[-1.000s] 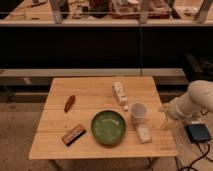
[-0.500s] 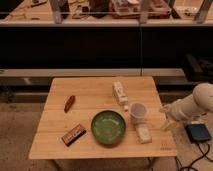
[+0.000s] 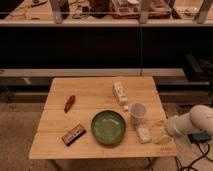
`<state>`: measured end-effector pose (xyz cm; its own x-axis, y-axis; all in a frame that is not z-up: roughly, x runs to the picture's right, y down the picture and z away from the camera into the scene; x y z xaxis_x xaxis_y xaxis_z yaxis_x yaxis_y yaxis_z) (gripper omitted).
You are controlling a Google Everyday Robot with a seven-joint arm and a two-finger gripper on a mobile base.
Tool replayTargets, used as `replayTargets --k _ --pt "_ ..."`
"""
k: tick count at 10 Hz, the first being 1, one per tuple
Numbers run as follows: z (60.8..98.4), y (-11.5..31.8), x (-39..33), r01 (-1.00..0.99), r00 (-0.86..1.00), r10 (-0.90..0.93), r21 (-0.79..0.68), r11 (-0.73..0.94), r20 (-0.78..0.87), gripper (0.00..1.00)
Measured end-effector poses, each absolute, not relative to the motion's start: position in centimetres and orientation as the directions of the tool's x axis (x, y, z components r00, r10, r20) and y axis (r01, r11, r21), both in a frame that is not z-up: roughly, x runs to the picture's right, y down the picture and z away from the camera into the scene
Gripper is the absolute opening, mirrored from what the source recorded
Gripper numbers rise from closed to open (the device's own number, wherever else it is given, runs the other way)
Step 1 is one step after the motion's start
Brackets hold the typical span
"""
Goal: Place the white sponge in the ceramic cup
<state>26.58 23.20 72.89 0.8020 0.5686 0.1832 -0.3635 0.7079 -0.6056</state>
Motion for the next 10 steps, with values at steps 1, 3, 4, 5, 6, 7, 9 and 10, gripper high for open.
replayTargets --k 1,3,4,5,6,7,9,10 --pt "72.9 23.6 26.4 -0.37 0.792 0.579 -0.603 0.707 0.194 0.65" --pt "73.2 24.1 26.3 -0.381 0.772 0.594 -0.582 0.718 0.228 0.65" --pt "73.5 24.3 26.1 -0.381 0.767 0.596 -0.577 0.722 0.239 0.65" --pt "74.0 24.9 26.0 -0.381 0.762 0.598 -0.574 0.725 0.25 0.65" --pt "74.6 25.8 26.0 -0.378 0.759 0.598 -0.574 0.727 0.257 0.65" --pt "75.3 26.7 26.0 -0.374 0.761 0.594 -0.573 0.729 0.26 0.65" --pt "77.0 28.1 25.9 -0.356 0.768 0.581 -0.573 0.738 0.271 0.65" --pt "77.9 28.4 25.7 -0.356 0.764 0.583 -0.572 0.739 0.277 0.65"
